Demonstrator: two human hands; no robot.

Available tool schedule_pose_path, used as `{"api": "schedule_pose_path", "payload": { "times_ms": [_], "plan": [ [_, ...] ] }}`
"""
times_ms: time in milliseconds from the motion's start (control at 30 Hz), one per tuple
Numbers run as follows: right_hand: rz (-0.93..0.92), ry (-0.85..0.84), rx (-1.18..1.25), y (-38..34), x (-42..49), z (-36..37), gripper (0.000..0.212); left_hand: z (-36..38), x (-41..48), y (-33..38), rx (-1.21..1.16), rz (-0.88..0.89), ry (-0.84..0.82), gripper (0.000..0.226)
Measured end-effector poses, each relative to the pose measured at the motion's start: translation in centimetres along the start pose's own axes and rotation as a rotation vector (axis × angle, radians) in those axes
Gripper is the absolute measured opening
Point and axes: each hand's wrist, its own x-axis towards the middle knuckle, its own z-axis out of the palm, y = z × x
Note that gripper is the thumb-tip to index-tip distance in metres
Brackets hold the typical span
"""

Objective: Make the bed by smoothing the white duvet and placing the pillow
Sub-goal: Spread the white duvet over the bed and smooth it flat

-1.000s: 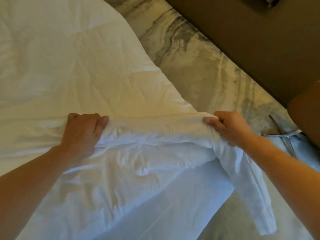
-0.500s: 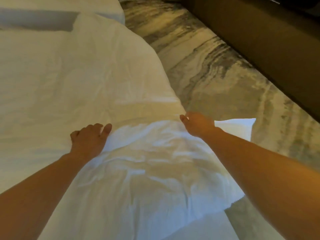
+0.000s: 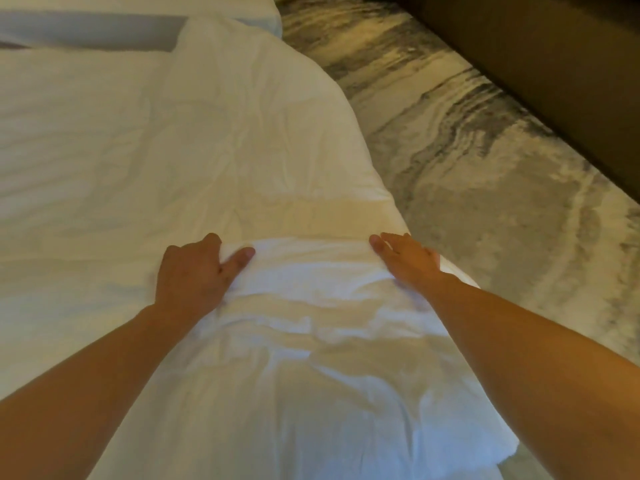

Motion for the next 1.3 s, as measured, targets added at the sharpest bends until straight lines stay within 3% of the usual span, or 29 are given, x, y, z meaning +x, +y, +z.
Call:
{"api": "schedule_pose_path", "payload": {
  "times_ms": [100,167,233,333,433,500,567,633,700,867,967,1033,1200,1300],
  "plan": [
    [0.031,0.053,-0.156,1.4,0.9,1.0,0.036,-1.1,0.1,-0.6,-0.031,0.048,0.053,0.064],
    [0.069,0.096,0.018,1.3,0.8,0.6,0.078,-1.4,0.3,-0.9,-0.066,0.019,0.053,0.068],
    [0.045,0.275,0.040,0.4,1.0,-1.3,0.092,-1.8,0.9,-1.2,-0.091,0.007,0.097,0.075],
    [-0.017,0.631,-0.016,-1.9,2.4,-5.9,0.076,-2.9,4.0,-1.7,-0.048,-0.024,0.195,0.074],
    [-0.063,0.750,-0.037,-4.1,4.9,-8.6,0.063,-3.2,7.8,-2.3,-0.013,-0.121,0.229,0.076],
    [0.003,0.673,-0.096,-4.3,6.3,-6.5,0.070,-1.2,8.0,-3.0,0.030,-0.154,0.190,0.079],
    [0.098,0.439,-0.125,-3.3,6.5,-1.5,0.087,2.3,6.0,-3.1,0.080,-0.144,0.025,0.082],
    [0.186,0.189,-0.042,-1.9,5.9,3.1,0.092,5.7,3.9,-3.0,0.068,-0.157,-0.189,0.083],
    [0.219,0.104,0.032,-1.1,5.9,5.0,0.092,7.6,3.4,-3.1,0.023,-0.165,-0.224,0.082],
    [0.261,0.171,0.067,-3.2,7.4,3.1,0.088,7.8,3.8,-3.6,0.000,-0.121,-0.162,0.075],
    [0.124,0.238,0.139,-8.2,8.0,2.6,0.073,7.7,3.5,-3.4,-0.003,-0.129,-0.166,0.075],
    [0.017,0.176,0.110,-10.7,7.8,4.0,0.068,7.7,3.6,-3.4,-0.010,-0.140,-0.195,0.076],
    [0.021,0.174,-0.005,-10.6,6.8,8.3,0.072,6.7,4.5,-3.6,-0.031,-0.151,-0.283,0.075],
    [0.014,0.206,-0.036,-10.7,7.3,8.9,0.072,5.7,6.4,-4.4,-0.010,-0.077,-0.238,0.073]
  ]
}}
